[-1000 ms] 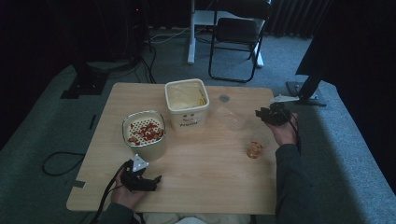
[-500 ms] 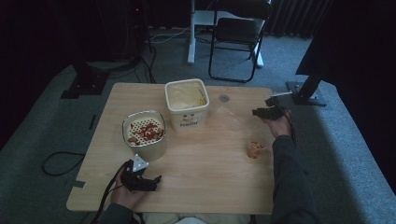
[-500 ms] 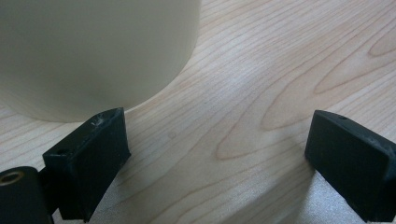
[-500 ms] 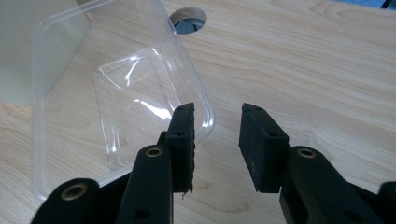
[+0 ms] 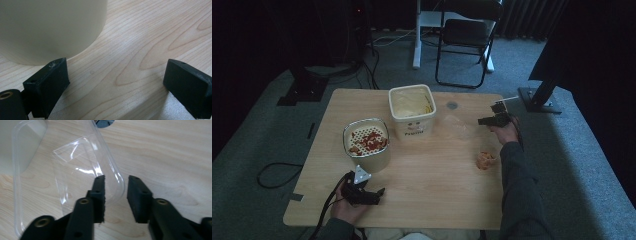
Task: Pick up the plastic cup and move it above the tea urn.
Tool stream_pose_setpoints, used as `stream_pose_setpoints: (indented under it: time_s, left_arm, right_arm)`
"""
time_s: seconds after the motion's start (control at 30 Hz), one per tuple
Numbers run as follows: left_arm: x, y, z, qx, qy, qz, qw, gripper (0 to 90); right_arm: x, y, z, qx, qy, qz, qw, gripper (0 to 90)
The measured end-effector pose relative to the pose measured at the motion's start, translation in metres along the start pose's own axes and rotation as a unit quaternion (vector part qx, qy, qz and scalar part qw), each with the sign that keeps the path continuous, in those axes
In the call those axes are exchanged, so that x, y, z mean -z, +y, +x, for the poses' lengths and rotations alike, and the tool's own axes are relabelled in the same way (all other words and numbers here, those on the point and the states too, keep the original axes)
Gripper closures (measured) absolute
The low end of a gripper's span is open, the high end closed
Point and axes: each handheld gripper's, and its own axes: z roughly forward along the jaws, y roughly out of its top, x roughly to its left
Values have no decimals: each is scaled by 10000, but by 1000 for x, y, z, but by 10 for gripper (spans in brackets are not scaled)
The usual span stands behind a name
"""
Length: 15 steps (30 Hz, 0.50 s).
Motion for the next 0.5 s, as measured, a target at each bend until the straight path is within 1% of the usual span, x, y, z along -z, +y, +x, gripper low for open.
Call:
stream_pose_setpoints:
  time_s: [0.03,0.1,0.2,0.23,0.27,0.37,0.47,0.5]
  left_arm:
    - [0,0,0,-4,0,3,10000,64]
    - [0,0,0,-3,0,3,10000,64]
    - [0,0,0,-3,0,4,10000,64]
    - [0,0,0,-2,0,2,10000,64]
    - [0,0,0,0,0,0,10000,64]
    - [0,0,0,0,0,2,10000,64]
    - [0,0,0,-2,0,2,10000,64]
    - [0,0,0,-2,0,2,10000,64]
  right_arm:
    - [0,-1,-2,-117,22,37,9999,737]
    - [1,-2,-5,-229,122,29,9997,797]
    - [3,-1,-5,-209,143,19,9997,807]
    - [6,-1,-5,-265,143,-75,9995,815]
    - [6,-1,-5,-265,143,-75,9995,815]
    - [13,0,-5,-302,155,-235,9991,825]
    - [23,3,-5,-351,133,-483,9981,837]
    - [26,3,-5,-329,116,-546,9979,840]
